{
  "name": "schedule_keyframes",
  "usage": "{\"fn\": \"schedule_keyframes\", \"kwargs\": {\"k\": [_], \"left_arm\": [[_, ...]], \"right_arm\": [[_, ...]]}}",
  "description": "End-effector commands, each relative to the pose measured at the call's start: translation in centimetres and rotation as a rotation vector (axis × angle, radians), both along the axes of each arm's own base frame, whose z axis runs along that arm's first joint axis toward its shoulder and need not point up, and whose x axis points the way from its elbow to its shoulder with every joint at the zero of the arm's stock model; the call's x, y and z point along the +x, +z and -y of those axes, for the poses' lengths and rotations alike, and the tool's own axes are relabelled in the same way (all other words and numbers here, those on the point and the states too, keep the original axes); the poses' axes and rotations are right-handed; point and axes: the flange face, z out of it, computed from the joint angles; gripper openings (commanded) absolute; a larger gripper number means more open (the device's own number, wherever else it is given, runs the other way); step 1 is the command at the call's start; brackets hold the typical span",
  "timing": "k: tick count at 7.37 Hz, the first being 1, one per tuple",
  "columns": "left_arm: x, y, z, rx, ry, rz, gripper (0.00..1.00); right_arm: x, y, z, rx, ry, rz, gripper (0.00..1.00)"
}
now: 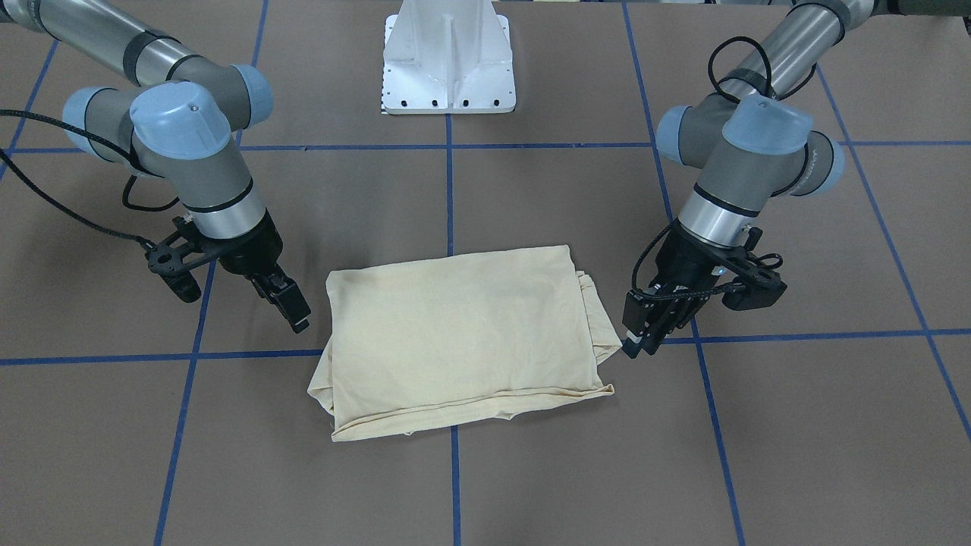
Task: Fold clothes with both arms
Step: 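Lower the right gripper to the folded shirt's side edge and grasp it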
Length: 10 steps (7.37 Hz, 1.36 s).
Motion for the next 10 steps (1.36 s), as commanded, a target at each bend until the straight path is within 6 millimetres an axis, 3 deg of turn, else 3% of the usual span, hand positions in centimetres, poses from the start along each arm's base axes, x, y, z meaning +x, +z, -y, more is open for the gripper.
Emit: {"fn": "schedule_keyframes", "kwargs": {"k": [1, 2, 4, 8, 10], "left_arm": [[-0.3, -0.7, -0.5, 0.012, -0.001, -0.012, 0.43], [-0.2, -0.8, -0.6, 0.013, -0.003, -0.013, 0.43], [-0.1, -0.6, -0.6, 0.012, -0.001, -0.010, 0.43], [0.0, 0.0, -0.6, 0.006, -0.002, -0.001, 0.44], [0.1, -0.1, -0.7, 0.008, 0.000, -0.003, 0.44]], "right_arm": [[-4.4, 1.2, -4.4, -0.119, 0.132, 0.025, 0.98], [-7.4, 1.4, -7.2, -0.104, 0.129, 0.008, 0.98], [-9.2, 1.7, -9.3, -0.103, 0.094, -0.001, 0.97], [-9.0, 1.4, -9.5, -0.103, 0.092, 0.002, 0.89], [-8.4, 1.5, -8.6, -0.105, 0.109, -0.002, 0.89]]}}
